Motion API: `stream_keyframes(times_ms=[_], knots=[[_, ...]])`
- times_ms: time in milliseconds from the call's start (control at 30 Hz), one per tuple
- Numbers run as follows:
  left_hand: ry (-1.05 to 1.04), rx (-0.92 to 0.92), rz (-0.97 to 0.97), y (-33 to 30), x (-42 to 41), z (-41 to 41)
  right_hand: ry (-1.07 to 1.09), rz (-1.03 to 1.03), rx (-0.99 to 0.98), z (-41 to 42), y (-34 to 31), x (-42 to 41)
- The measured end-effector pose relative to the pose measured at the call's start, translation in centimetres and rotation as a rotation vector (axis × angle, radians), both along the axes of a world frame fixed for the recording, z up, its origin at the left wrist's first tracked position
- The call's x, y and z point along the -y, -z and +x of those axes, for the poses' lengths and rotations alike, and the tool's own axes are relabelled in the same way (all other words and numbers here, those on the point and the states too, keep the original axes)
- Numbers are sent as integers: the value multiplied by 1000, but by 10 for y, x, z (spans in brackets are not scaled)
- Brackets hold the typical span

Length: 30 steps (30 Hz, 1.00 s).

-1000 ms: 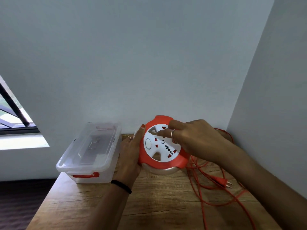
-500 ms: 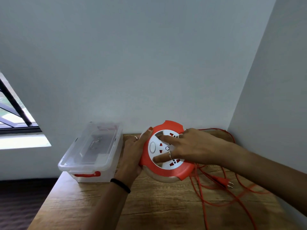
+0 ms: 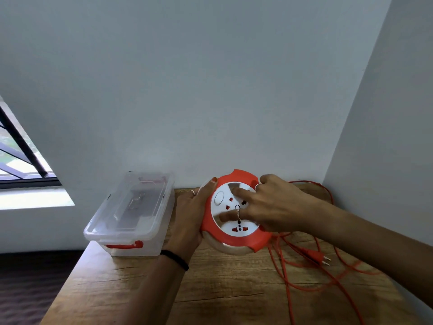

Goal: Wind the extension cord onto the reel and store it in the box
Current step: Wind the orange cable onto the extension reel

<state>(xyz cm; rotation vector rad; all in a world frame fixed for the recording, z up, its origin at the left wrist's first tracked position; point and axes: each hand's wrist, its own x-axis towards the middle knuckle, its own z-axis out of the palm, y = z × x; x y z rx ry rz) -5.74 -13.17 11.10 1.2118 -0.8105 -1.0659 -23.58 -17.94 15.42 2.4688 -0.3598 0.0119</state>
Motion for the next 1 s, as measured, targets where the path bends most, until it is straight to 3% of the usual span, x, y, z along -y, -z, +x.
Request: stream_keyframes(times_ms=[200,667,1000], knots=[[-147,40,-54,-3,3,-10,92,2,224,13,4,-3],[-337,25,-41,1,4,-23,589,204,714,44,15,-29],[-226,-154,-7,-2,-6,-10,429,519,680,22,-3,-15]])
